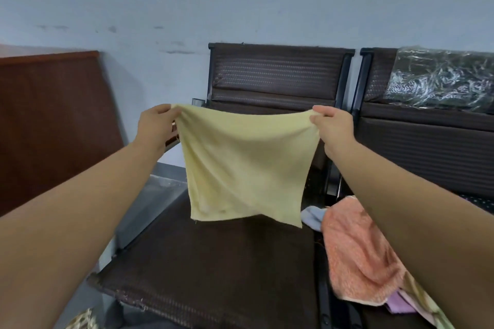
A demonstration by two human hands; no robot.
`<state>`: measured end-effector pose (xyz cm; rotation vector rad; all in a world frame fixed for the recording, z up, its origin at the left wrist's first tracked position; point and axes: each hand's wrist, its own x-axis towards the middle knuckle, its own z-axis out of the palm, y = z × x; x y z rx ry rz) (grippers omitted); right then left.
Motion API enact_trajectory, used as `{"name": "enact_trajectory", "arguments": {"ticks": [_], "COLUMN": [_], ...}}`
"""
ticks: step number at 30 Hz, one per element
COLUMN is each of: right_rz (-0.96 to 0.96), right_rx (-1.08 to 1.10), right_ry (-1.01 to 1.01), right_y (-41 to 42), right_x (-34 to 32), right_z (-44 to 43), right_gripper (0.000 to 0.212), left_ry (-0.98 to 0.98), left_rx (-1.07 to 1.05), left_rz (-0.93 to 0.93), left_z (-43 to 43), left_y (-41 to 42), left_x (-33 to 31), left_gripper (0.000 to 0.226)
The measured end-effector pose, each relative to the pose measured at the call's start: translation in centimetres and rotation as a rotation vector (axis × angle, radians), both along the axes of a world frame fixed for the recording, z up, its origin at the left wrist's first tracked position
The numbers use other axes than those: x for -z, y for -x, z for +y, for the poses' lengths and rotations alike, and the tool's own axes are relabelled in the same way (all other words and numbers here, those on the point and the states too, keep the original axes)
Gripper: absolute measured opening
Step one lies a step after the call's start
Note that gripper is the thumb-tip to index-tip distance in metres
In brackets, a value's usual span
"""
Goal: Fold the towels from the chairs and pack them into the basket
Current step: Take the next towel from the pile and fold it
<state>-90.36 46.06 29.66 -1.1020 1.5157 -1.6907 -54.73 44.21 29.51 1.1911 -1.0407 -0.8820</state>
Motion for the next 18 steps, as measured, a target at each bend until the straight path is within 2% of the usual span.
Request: {"name": "enact_trajectory", "arguments": {"ticks": [2, 7, 9, 11, 14, 18], "right_rz": [0.007, 0.016, 0.012, 0.040, 0.135, 0.199], "right_rx": [0.005, 0.022, 0.004, -0.008, -0.036, -0.175], "right_ry": [0.036, 0.029, -0.013, -0.072, -0.186, -0.342], "right_y": [0.3, 0.5, 0.6, 0.6, 0.5, 1.0], "right_x": [-1.5, -1.9, -0.1, 2.5, 7.0, 13.4], "right_z": [-0.1, 3.2, 5.4, 7.7, 11.8, 16.6], "right_gripper": [0.026, 0.020, 0.021, 0.024, 0.017, 0.005], "left_ry": [0.038, 0.069, 0.057, 0.008, -0.107, -0.303], "left_rx": [0.006, -0.093, -0.036, 0.000, 0.022, 0.072], "left_rz": [0.013, -0.138, -0.158, -0.288, -0.470, -0.553], "left_z": [0.3, 3.9, 6.4, 9.2, 13.2, 18.0], "left_y": [-0.2, -0.6, -0.7, -0.9, -1.4, -2.1], "left_x": [-0.9, -0.2, 1.6, 3.8, 8.0, 13.5], "left_gripper": [0.009, 0.007, 0.015, 0.012, 0.011, 0.017]}}
